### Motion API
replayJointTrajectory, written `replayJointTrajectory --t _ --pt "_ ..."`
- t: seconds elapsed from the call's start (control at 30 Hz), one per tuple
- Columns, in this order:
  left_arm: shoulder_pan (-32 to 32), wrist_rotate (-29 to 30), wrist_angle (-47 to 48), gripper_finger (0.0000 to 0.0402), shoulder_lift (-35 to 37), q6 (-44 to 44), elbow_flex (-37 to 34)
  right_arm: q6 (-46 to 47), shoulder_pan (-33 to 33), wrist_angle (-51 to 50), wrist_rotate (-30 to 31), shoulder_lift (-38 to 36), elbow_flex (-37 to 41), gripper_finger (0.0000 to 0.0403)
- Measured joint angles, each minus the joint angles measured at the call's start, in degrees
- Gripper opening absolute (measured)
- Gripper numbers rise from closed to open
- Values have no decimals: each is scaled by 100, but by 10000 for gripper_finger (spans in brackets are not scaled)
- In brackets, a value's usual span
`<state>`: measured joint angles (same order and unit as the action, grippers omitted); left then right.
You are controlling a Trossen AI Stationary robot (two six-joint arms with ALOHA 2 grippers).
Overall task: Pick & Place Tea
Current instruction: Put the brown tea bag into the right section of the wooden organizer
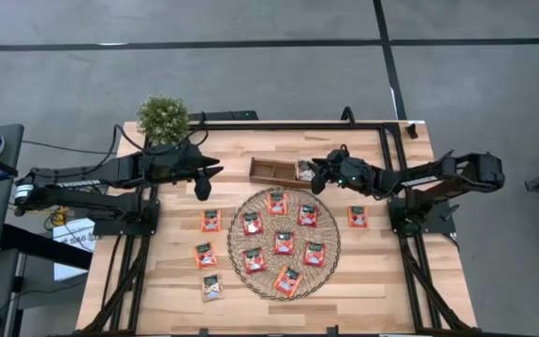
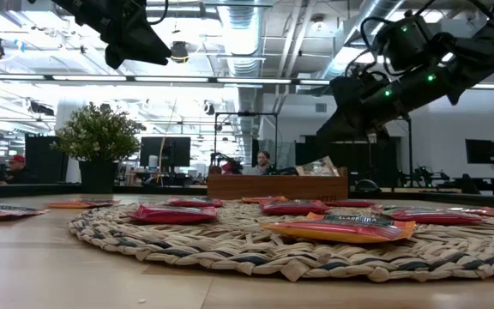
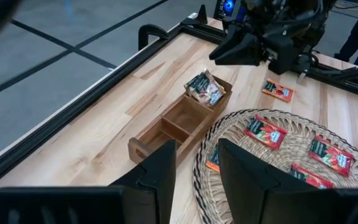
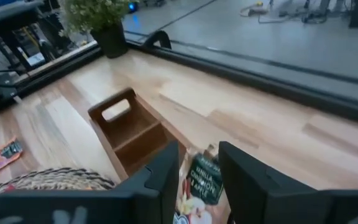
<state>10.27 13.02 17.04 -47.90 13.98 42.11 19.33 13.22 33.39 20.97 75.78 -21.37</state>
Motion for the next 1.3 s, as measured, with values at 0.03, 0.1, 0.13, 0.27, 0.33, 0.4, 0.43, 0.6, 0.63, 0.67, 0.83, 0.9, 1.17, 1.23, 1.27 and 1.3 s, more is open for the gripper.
replayJointTrajectory --t 0.03,0.1,0.13,0.27,0.33,0.4,0.43,0.6,0.63,0.67,0.83,0.9,1.17,1.23,1.27,1.3 --pt "0 0 1 110 0 0 0 -29 6 -4 0 -46 0 103" --pt "-1 0 4 110 0 -2 0 -37 29 -19 0 -103 0 97" --pt "1 2 4 110 0 -2 0 -35 44 -51 -2 -110 0 93" --pt "-1 0 4 110 0 -2 0 -35 52 -327 -138 -36 -99 72" --pt "-1 1 4 110 -1 -2 0 -59 72 -720 -162 49 -307 60" --pt "-1 2 4 110 -2 -4 2 -197 120 -1112 -209 191 -595 48" --pt "-1 2 2 110 -3 -4 2 -307 160 -1329 -229 268 -751 41" --pt "-1 0 7 110 -22 -4 7 -768 395 -2089 -382 543 -1457 12" --pt "-4 -2 10 110 -22 -4 7 -860 437 -2215 -427 566 -1578 7" --pt "-9 -17 20 110 -22 -4 7 -924 476 -2362 -470 593 -1702 3" --pt "-9 -35 42 110 -22 -17 7 -1034 610 -3346 -687 597 -2097 3" --pt "-9 -36 42 110 -22 -26 6 -1013 615 -3626 -787 598 -2100 2" --pt "-9 -44 21 110 -93 -68 8 -884 487 -3808 -944 600 -2100 0" --pt "-14 -54 63 110 -139 -64 9 -883 478 -3880 -944 600 -2100 0" --pt "-14 -54 57 110 -160 -65 9 -880 480 -3935 -946 600 -2100 0" --pt "-14 -55 34 110 -177 -66 9 -877 480 -3990 -945 600 -2100 0"
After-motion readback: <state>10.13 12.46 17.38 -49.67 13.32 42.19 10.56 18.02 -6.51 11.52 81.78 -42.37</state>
